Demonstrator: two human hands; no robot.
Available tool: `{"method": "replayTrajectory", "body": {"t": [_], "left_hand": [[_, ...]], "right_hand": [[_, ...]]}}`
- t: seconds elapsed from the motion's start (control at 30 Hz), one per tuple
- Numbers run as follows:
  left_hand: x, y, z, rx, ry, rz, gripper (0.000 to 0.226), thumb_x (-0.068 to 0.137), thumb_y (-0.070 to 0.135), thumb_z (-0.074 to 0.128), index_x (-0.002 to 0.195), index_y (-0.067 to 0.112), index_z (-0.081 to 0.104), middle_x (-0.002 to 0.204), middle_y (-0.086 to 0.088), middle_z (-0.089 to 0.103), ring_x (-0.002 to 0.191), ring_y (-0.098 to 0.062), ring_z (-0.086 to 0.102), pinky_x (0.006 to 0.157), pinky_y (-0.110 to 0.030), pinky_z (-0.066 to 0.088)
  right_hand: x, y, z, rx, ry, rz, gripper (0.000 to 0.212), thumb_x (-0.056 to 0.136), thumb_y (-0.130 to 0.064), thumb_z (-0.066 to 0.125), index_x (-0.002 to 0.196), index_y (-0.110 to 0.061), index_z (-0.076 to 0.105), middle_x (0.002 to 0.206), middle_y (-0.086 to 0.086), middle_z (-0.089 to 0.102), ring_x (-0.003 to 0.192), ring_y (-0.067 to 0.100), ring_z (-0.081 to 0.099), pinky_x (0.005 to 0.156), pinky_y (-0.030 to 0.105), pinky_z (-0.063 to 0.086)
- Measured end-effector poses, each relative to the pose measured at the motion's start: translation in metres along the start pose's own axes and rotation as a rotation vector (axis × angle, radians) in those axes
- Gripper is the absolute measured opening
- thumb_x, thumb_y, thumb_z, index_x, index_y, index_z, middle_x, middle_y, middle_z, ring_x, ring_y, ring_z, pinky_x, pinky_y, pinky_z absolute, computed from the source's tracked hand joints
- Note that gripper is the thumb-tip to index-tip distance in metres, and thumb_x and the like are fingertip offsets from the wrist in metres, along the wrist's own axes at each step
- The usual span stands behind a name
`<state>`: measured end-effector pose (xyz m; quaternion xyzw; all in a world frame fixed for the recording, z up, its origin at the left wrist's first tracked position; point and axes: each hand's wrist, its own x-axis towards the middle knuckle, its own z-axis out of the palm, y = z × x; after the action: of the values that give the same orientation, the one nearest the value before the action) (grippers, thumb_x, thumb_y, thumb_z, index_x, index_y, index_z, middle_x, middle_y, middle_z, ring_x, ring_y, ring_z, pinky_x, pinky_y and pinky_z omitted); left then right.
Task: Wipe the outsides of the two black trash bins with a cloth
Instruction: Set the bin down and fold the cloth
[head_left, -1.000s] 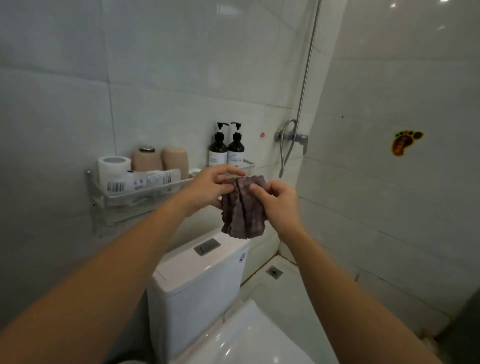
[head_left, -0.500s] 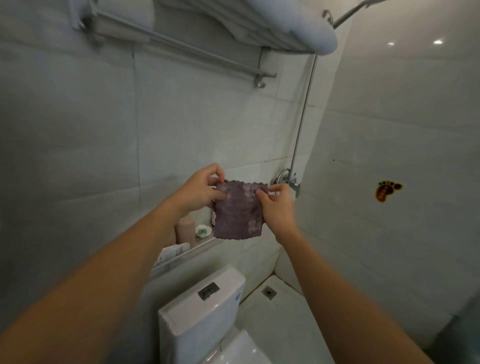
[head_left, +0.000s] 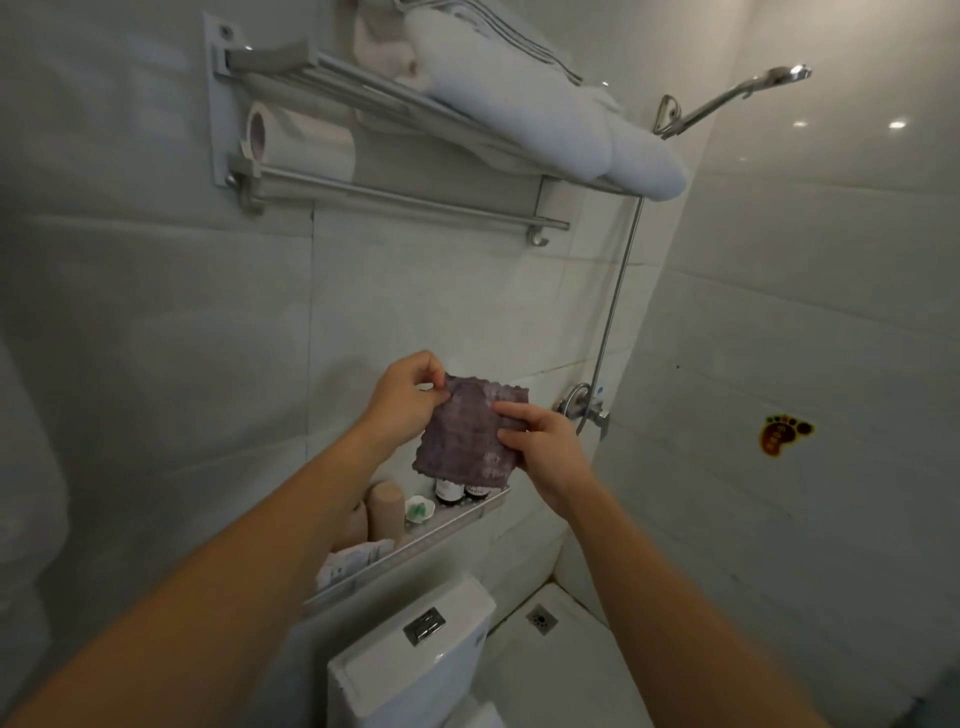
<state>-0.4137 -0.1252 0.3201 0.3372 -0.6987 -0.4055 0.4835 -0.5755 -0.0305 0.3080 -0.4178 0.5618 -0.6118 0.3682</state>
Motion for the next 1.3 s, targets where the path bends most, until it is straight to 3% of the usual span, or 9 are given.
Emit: {"method": "replayTrajectory", "body": {"t": [0.1, 0.2, 0.3, 0.43, 0.7, 0.8, 0.9, 1.07, 1.3], "left_hand": [[0.0, 0.007, -0.005, -0.032, -0.041, -0.02, 0.029, 0.091, -0.006, 0.06, 0.073, 0.017, 0.055, 0.09, -0.005, 0.064, 0.078, -0.016, 0.055, 0.064, -0.028, 0.044], [-0.003, 0.014, -0.011, -0.108, -0.142, -0.145, 0.025, 0.094, -0.003, 0.059, 0.081, 0.017, 0.067, 0.092, -0.005, 0.068, 0.082, -0.019, 0.061, 0.065, -0.028, 0.048], [-0.007, 0.015, -0.023, -0.213, -0.225, -0.268, 0.026, 0.088, -0.007, 0.065, 0.095, 0.018, 0.069, 0.107, -0.006, 0.069, 0.092, -0.022, 0.065, 0.079, -0.036, 0.053], [-0.008, 0.013, -0.04, -0.242, -0.288, -0.368, 0.033, 0.088, -0.01, 0.064, 0.105, 0.019, 0.068, 0.11, -0.01, 0.067, 0.101, -0.026, 0.063, 0.096, -0.046, 0.051], [-0.016, 0.001, -0.058, -0.298, -0.354, -0.408, 0.035, 0.096, 0.002, 0.06, 0.12, 0.027, 0.057, 0.114, -0.015, 0.063, 0.094, -0.031, 0.064, 0.075, -0.044, 0.056], [-0.018, -0.005, -0.06, -0.367, -0.296, -0.31, 0.028, 0.094, -0.003, 0.06, 0.11, 0.021, 0.06, 0.113, -0.013, 0.063, 0.091, -0.027, 0.066, 0.071, -0.039, 0.058], [-0.017, -0.011, -0.061, -0.327, -0.139, -0.212, 0.021, 0.09, -0.007, 0.064, 0.095, 0.013, 0.063, 0.118, -0.009, 0.062, 0.091, -0.022, 0.067, 0.066, -0.034, 0.059], [-0.017, -0.016, -0.063, -0.335, -0.095, -0.313, 0.019, 0.088, -0.009, 0.066, 0.093, 0.009, 0.068, 0.101, -0.011, 0.07, 0.085, -0.02, 0.068, 0.069, -0.031, 0.06], [-0.033, -0.032, -0.087, -0.26, -0.157, -0.411, 0.024, 0.087, -0.008, 0.066, 0.099, 0.013, 0.071, 0.104, -0.006, 0.071, 0.094, -0.021, 0.067, 0.072, -0.03, 0.057]], "right_hand": [[0.0, -0.009, 0.002, 0.057, -0.014, -0.013, 0.037, 0.091, 0.017, 0.054, 0.105, -0.013, 0.071, 0.109, 0.006, 0.069, 0.089, 0.018, 0.07, 0.074, 0.033, 0.059], [0.001, -0.02, 0.006, 0.14, -0.061, -0.021, 0.038, 0.091, 0.017, 0.052, 0.106, -0.012, 0.07, 0.11, 0.007, 0.068, 0.089, 0.019, 0.07, 0.078, 0.038, 0.06], [0.003, -0.026, 0.013, 0.197, -0.118, -0.02, 0.04, 0.091, 0.019, 0.051, 0.108, -0.011, 0.071, 0.116, 0.01, 0.067, 0.092, 0.021, 0.07, 0.074, 0.036, 0.06], [0.009, -0.025, 0.019, 0.171, -0.18, -0.011, 0.045, 0.091, 0.02, 0.048, 0.11, -0.015, 0.071, 0.12, 0.006, 0.066, 0.101, 0.025, 0.066, 0.073, 0.037, 0.058], [0.016, -0.016, 0.038, 0.349, -0.248, 0.015, 0.048, 0.088, 0.026, 0.04, 0.107, -0.007, 0.069, 0.102, 0.007, 0.074, 0.091, 0.023, 0.072, 0.072, 0.037, 0.061], [0.02, -0.014, 0.046, 0.337, -0.229, 0.018, 0.047, 0.089, 0.025, 0.04, 0.108, -0.007, 0.068, 0.105, 0.01, 0.071, 0.096, 0.026, 0.069, 0.075, 0.037, 0.062], [0.024, -0.012, 0.051, 0.279, -0.195, 0.013, 0.049, 0.089, 0.026, 0.04, 0.107, -0.009, 0.069, 0.112, 0.013, 0.068, 0.1, 0.028, 0.067, 0.077, 0.038, 0.062], [0.021, -0.008, 0.056, 0.26, -0.203, 0.015, 0.051, 0.091, 0.024, 0.04, 0.108, -0.013, 0.07, 0.114, 0.01, 0.068, 0.098, 0.025, 0.069, 0.076, 0.038, 0.061], [0.017, 0.013, 0.07, 0.21, -0.302, 0.051, 0.049, 0.088, 0.024, 0.049, 0.116, -0.013, 0.068, 0.119, 0.012, 0.065, 0.098, 0.024, 0.07, 0.081, 0.041, 0.061]]}}
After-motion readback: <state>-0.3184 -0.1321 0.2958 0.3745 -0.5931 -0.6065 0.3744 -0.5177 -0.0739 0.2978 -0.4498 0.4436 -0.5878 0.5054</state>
